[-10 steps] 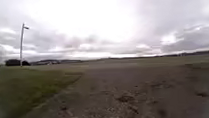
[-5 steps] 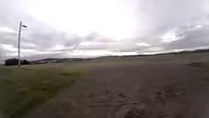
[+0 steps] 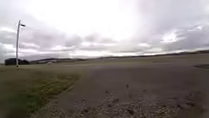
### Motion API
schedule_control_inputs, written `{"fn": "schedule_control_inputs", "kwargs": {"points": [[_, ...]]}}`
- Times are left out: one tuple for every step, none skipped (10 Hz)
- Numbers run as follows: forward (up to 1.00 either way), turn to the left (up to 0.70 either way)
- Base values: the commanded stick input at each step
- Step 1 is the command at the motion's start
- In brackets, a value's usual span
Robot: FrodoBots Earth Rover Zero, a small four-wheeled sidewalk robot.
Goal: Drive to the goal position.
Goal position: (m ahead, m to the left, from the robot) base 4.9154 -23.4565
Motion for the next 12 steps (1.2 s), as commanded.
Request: {"fn": "schedule_control_inputs", "kwargs": {"points": [[1.00,-0.40],[1.00,-0.40],[1.00,-0.40],[1.00,-0.40],[1.00,-0.33],[1.00,-0.16],[1.00,0.00],[1.00,0.00],[1.00,0.00],[1.00,0.00],[1.00,0.00],[1.00,0.00]]}}
